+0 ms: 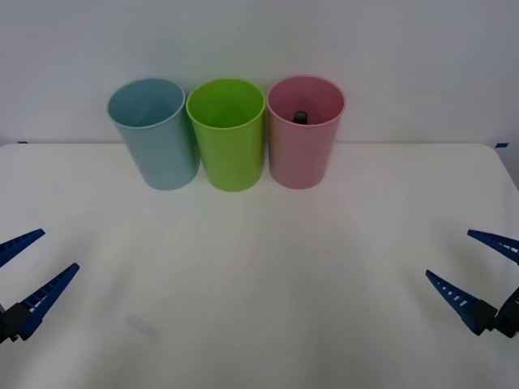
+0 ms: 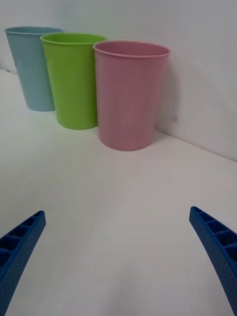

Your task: Grasp the object on the table and drop it into the matching bin: aluminum can to the light blue bin, PET bottle to the pink bin.

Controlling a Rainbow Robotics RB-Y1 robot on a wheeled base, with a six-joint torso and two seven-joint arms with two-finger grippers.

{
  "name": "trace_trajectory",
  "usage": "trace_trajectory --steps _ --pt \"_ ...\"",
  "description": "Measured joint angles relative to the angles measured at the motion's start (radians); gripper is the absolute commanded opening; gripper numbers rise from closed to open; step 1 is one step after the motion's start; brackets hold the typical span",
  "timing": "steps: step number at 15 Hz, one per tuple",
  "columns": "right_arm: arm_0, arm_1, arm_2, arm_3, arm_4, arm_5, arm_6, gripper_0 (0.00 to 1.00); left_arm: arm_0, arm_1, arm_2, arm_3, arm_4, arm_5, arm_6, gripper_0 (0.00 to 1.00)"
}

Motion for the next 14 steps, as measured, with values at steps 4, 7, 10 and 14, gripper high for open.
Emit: trace_trajectory --steps 4,7,10,14 --pt "-0.003 -0.001 -0.04 0.083 -0.046 -0.097 0.051 1.0 0.0 0.0 0.0 0.0 0.0 0.0 0.0 1.0" --pt "-0.001 -0.002 -0.058 0.138 -0.085 -0.16 0.075 1.0 0.0 0.0 0.0 0.0 0.0 0.0 0.0 1.0" --pt "0.02 -0.004 -0.06 0.164 -0.135 -0.178 0.108 1.0 0.0 0.0 0.0 0.0 0.0 0.0 0.0 1.0" --pt "0.057 -0.011 -0.062 0.175 -0.185 -0.19 0.143 1.0 0.0 0.0 0.0 0.0 0.0 0.0 0.0 1.0"
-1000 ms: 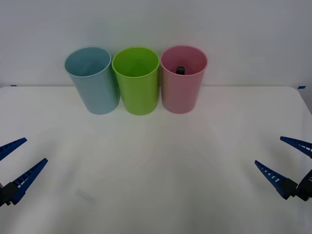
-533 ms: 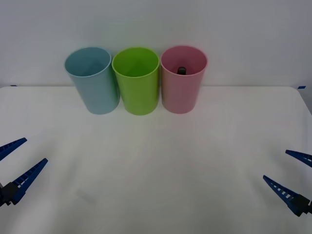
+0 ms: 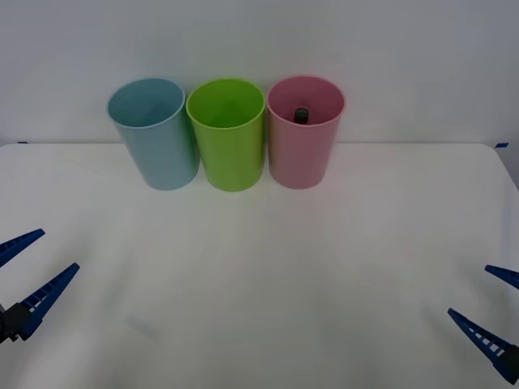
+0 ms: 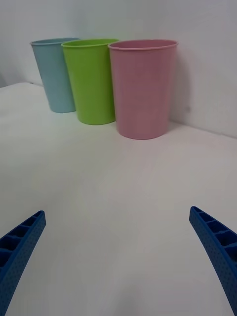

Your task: Grasp the object on the table and drop it into the matching bin: aluminum can to the light blue bin, PET bottle to the pink bin.

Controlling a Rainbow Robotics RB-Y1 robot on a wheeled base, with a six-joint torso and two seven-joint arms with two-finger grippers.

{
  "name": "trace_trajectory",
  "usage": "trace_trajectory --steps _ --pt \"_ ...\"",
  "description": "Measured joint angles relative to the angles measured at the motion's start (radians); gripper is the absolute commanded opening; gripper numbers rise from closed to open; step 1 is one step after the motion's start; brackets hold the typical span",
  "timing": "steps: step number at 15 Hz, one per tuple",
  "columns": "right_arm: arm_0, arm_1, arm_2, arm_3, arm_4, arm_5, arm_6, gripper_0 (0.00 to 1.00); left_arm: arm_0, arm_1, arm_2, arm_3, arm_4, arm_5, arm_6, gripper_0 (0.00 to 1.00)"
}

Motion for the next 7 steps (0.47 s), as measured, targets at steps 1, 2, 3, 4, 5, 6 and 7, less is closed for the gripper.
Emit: trace_trajectory --steps 1,2,3,4,5,6,7 --pt "0.01 -0.005 0.001 0.0 -0.008 -0.001 0.004 1.0 0.0 0.0 0.0 0.0 0.0 0.0 0.0 1.0" --pt "0.018 -0.009 0.003 0.0 -0.016 -0.002 0.007 1.0 0.0 0.0 0.0 0.0 0.0 0.0 0.0 1.0" --pt "0.025 -0.01 0.004 0.0 -0.02 -0.005 0.01 1.0 0.0 0.0 0.0 0.0 0.0 0.0 0.0 1.0" --pt "0.03 -0.01 0.007 0.0 -0.021 -0.008 0.011 1.0 0.0 0.0 0.0 0.0 0.0 0.0 0.0 1.0" --pt "0.036 -0.009 0.01 0.0 -0.021 -0.009 0.01 1.0 0.0 0.0 0.0 0.0 0.0 0.0 0.0 1.0" --pt "0.039 -0.009 0.011 0.0 -0.022 -0.009 0.01 1.0 0.0 0.0 0.0 0.0 0.0 0.0 0.0 1.0" --pt "0.039 -0.009 0.012 0.0 -0.022 -0.01 0.01 1.0 0.0 0.0 0.0 0.0 0.0 0.0 0.0 1.0"
